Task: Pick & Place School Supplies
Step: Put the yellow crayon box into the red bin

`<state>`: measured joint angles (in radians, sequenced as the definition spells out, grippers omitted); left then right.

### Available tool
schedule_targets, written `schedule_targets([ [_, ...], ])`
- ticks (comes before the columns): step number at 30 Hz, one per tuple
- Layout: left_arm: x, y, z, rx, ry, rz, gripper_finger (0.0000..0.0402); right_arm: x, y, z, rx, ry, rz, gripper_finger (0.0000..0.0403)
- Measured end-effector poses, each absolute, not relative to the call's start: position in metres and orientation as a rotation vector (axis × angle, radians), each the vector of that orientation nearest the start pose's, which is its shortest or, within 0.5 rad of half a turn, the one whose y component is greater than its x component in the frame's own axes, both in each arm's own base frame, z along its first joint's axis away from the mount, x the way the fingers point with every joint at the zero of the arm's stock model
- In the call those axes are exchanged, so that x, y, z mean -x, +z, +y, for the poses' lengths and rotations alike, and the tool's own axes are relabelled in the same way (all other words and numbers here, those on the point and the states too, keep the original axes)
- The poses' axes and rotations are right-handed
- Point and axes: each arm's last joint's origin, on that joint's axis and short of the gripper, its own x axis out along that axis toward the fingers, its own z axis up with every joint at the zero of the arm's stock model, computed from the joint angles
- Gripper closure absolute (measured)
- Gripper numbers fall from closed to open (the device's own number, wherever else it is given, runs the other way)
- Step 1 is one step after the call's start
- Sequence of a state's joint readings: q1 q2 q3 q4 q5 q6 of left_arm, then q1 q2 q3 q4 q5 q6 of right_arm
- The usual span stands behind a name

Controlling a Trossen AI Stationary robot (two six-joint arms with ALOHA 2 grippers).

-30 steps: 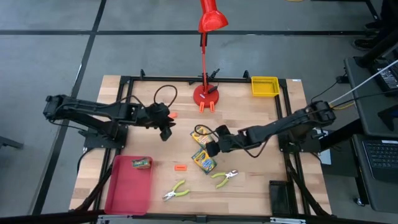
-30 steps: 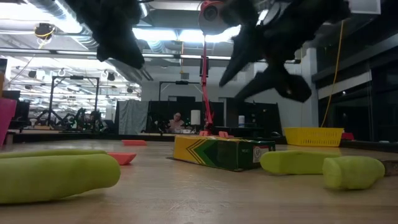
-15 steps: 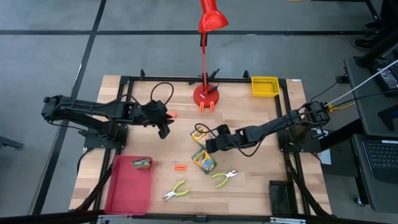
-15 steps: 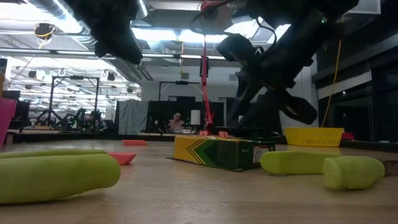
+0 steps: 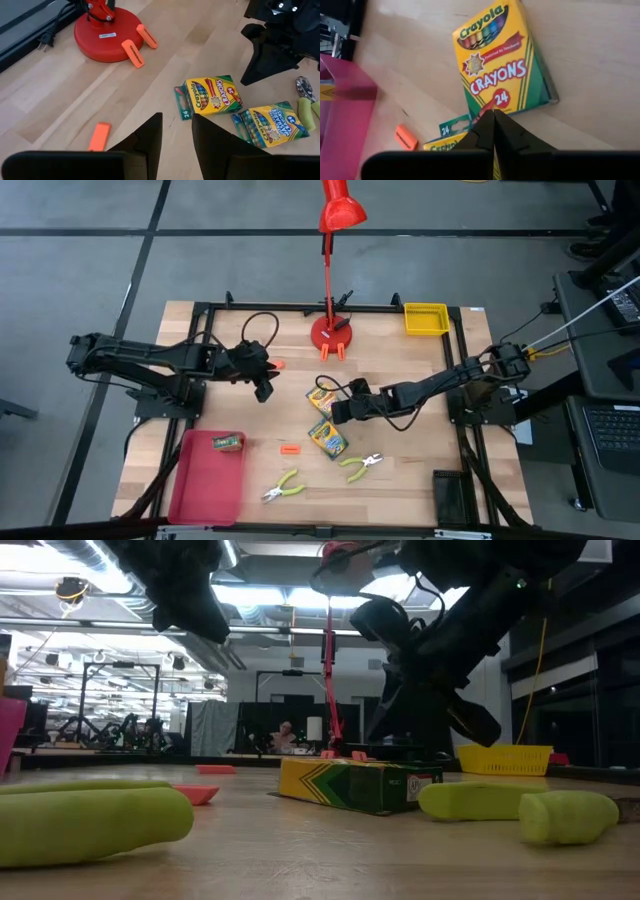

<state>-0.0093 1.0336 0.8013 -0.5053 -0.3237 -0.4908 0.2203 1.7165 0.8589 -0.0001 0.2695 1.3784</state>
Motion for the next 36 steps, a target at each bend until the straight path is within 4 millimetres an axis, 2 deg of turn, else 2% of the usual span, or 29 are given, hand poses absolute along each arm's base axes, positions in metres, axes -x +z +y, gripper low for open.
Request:
schedule_targets([
  [7, -0.208, 0.268, 0.008, 0.339, 0.479, 0.636, 0.0300, -0.325, 0.129, 0.064, -1.094, -0.589, 0.694, 0.0400],
  [10, -0.208, 0.268, 0.008, 0.340, 0.478, 0.636, 0.0300, -0.326, 0.127, 0.066, -1.093, -0.586, 0.697, 0.0401],
  [15, -0.208, 0.268, 0.008, 0.340, 0.477, 0.637, 0.0300, -0.317, 0.121, 0.075, -1.059, -0.619, 0.789, 0.0401],
  [19, -0.208, 0.268, 0.007, 0.340, 0.477, 0.637, 0.0300, -0.311, 0.118, 0.084, -1.048, -0.624, 0.790, 0.0402],
  [24, -0.208, 0.268, 0.008, 0.343, 0.479, 0.636, 0.0300, -0.315, 0.134, 0.090, -1.068, -0.581, 0.645, 0.0402],
  [36, -0.208, 0.268, 0.008, 0.350, 0.481, 0.634, 0.0300, -0.323, 0.137, 0.072, -1.043, -0.597, 0.577, 0.0403],
])
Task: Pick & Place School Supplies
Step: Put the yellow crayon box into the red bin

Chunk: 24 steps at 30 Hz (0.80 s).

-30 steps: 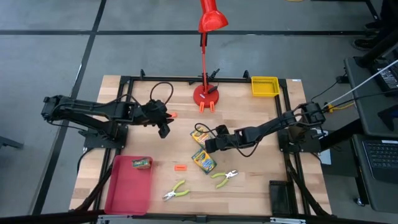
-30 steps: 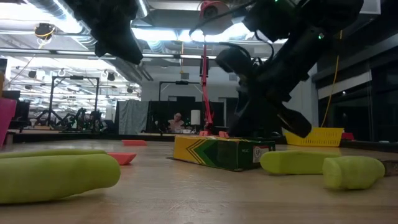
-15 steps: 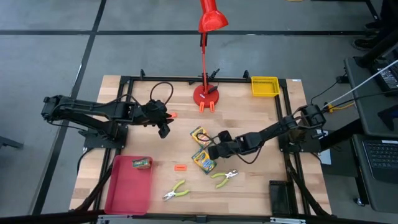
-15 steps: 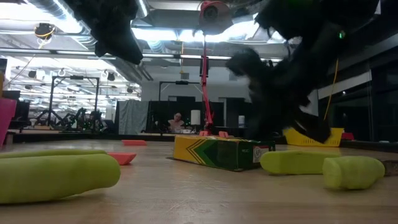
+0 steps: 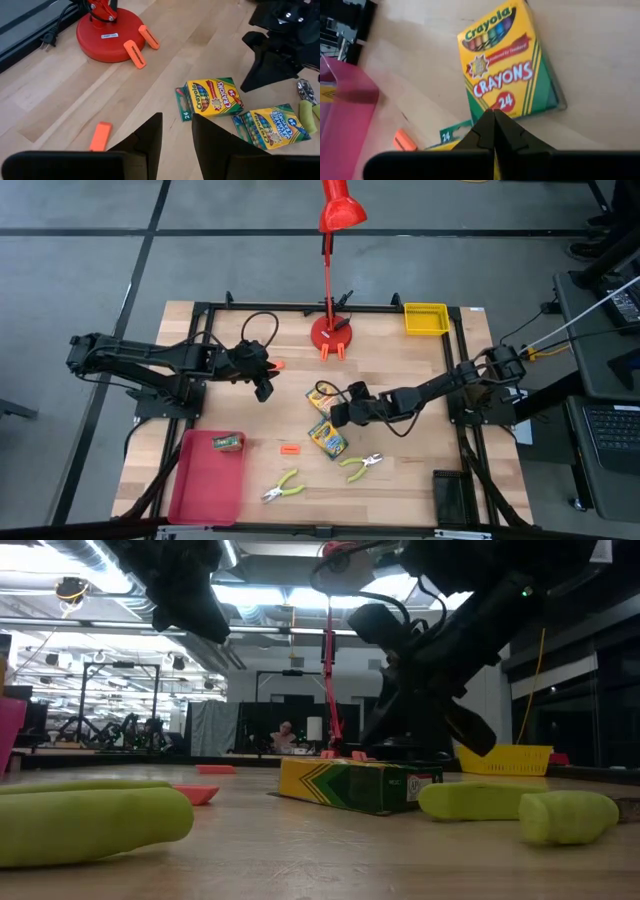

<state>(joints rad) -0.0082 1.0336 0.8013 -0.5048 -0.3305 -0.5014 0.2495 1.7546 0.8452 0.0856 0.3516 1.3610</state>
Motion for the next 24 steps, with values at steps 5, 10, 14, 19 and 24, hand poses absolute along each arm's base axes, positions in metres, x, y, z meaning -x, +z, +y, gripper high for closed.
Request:
schedule_targets([
  [5, -0.208, 0.268, 0.008, 0.350, 0.482, 0.633, 0.0300, -0.323, 0.136, 0.065, -1.004, -0.611, 0.594, 0.0403],
  [10, -0.208, 0.268, 0.008, 0.329, 0.494, 0.631, 0.0300, -0.321, 0.131, 0.066, -0.950, -0.615, 0.633, 0.0403],
  [14, -0.207, 0.269, 0.009, 0.328, 0.503, 0.629, 0.0300, -0.317, 0.125, 0.069, -0.938, -0.623, 0.641, 0.0403],
  [19, -0.207, 0.269, 0.009, 0.325, 0.504, 0.629, 0.0300, -0.307, 0.117, 0.074, -0.923, -0.629, 0.631, 0.0403],
  [24, -0.207, 0.269, 0.009, 0.325, 0.504, 0.629, 0.0300, -0.302, 0.114, 0.082, -0.891, -0.629, 0.582, 0.0403],
])
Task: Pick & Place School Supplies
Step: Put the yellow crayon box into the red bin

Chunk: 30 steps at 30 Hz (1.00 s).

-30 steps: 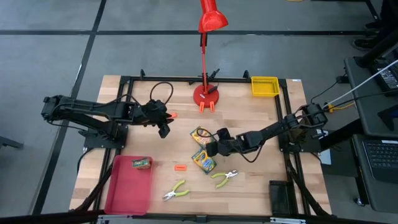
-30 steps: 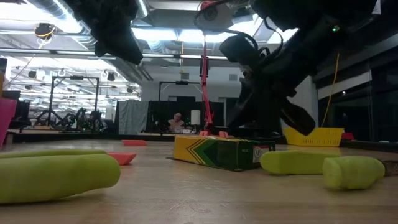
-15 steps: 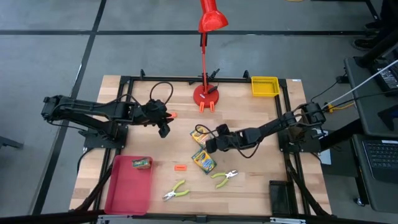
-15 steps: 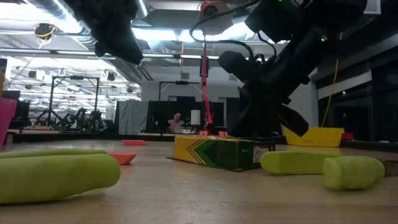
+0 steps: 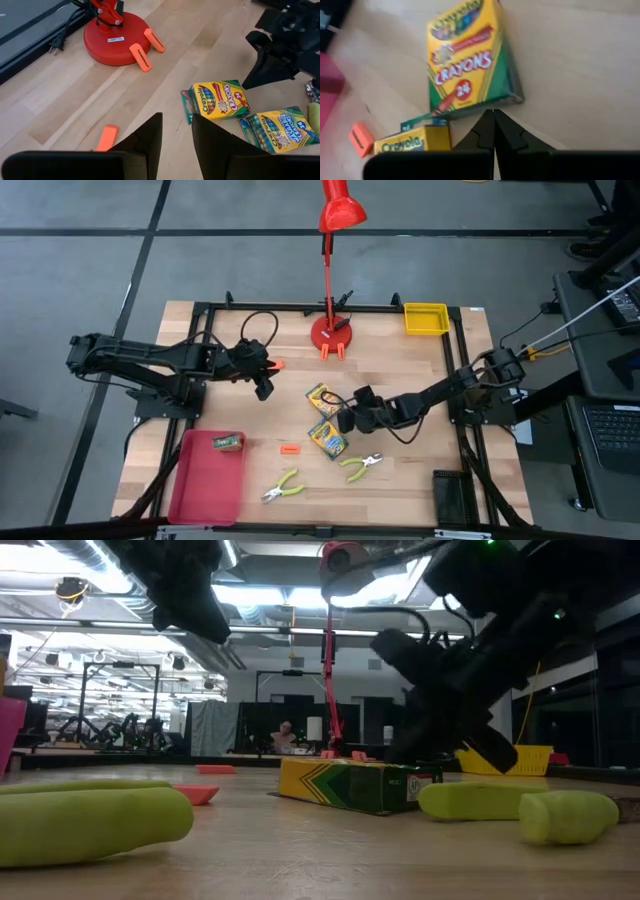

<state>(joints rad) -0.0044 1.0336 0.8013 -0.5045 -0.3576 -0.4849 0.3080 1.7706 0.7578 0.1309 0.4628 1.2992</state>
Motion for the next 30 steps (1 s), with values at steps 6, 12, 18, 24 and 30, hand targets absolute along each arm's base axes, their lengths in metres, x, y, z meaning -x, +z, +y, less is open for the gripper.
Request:
schedule_targets([
  [6, -0.207, 0.269, 0.010, 0.319, 0.519, 0.624, 0.0300, -0.307, 0.125, 0.097, -0.797, -0.542, 0.440, 0.0403],
  [12, -0.207, 0.269, 0.010, 0.306, 0.526, 0.623, 0.0300, -0.308, 0.120, 0.097, -0.724, -0.558, 0.431, 0.0403],
  [18, -0.206, 0.268, 0.011, 0.277, 0.548, 0.631, 0.0300, -0.311, 0.109, 0.097, -0.677, -0.568, 0.430, 0.0403],
  [24, -0.206, 0.268, 0.011, 0.270, 0.553, 0.639, 0.0300, -0.315, 0.096, 0.098, -0.690, -0.571, 0.406, 0.0403],
  [30, -0.205, 0.266, 0.010, 0.265, 0.530, 0.664, 0.0300, -0.315, 0.091, 0.105, -0.695, -0.562, 0.403, 0.0403],
])
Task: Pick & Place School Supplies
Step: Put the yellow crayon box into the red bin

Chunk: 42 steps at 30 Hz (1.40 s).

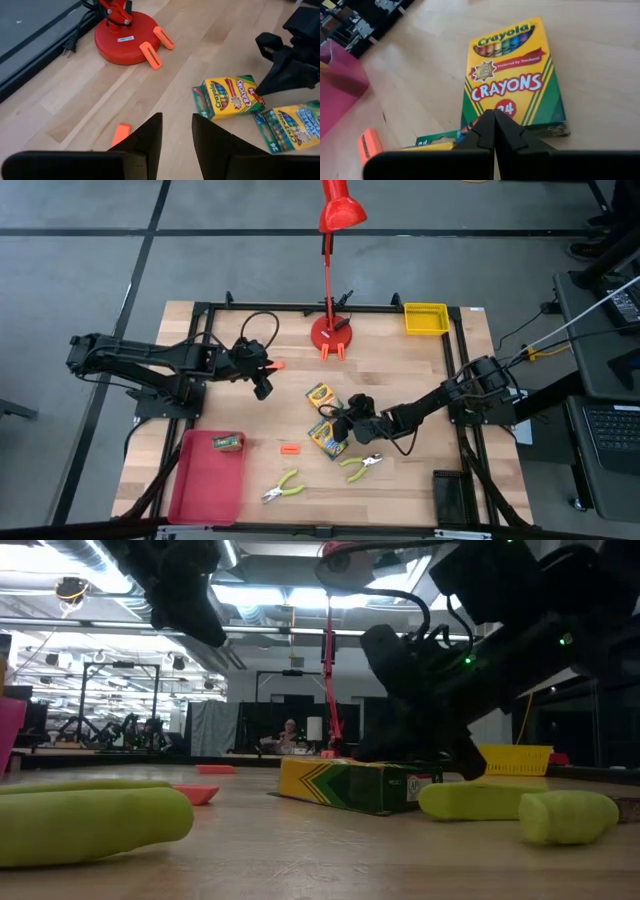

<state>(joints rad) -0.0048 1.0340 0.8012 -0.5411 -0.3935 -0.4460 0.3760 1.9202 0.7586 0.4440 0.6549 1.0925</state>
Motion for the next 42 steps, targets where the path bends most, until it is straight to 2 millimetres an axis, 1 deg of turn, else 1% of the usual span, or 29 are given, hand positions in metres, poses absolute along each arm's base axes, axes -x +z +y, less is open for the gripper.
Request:
schedule_targets([
  [7, -0.204, 0.265, 0.010, 0.257, 0.531, 0.677, 0.0300, -0.309, 0.090, 0.116, -0.722, -0.546, 0.421, 0.0403],
  [10, -0.204, 0.265, 0.010, 0.257, 0.530, 0.675, 0.0300, -0.306, 0.086, 0.119, -0.721, -0.523, 0.483, 0.0403],
  [15, -0.204, 0.265, 0.010, 0.259, 0.525, 0.675, 0.0300, -0.303, 0.085, 0.123, -0.715, -0.526, 0.495, 0.0403],
  [25, -0.211, 0.270, 0.006, 0.257, 0.356, 0.650, 0.0298, -0.303, 0.085, 0.123, -0.721, -0.530, 0.490, 0.0403],
  [29, -0.221, 0.264, 0.003, 0.284, 0.276, 0.673, 0.0288, -0.304, 0.085, 0.123, -0.729, -0.525, 0.482, 0.0403],
  [33, -0.238, 0.250, -0.004, 0.285, 0.224, 0.705, 0.0279, -0.304, 0.085, 0.123, -0.735, -0.527, 0.476, 0.0403],
  [38, -0.263, 0.233, -0.012, 0.301, 0.194, 0.692, 0.0266, -0.304, 0.086, 0.123, -0.741, -0.525, 0.470, 0.0403],
  [42, -0.279, 0.223, -0.016, 0.292, 0.168, 0.650, 0.0253, -0.304, 0.087, 0.123, -0.746, -0.525, 0.466, 0.0403],
])
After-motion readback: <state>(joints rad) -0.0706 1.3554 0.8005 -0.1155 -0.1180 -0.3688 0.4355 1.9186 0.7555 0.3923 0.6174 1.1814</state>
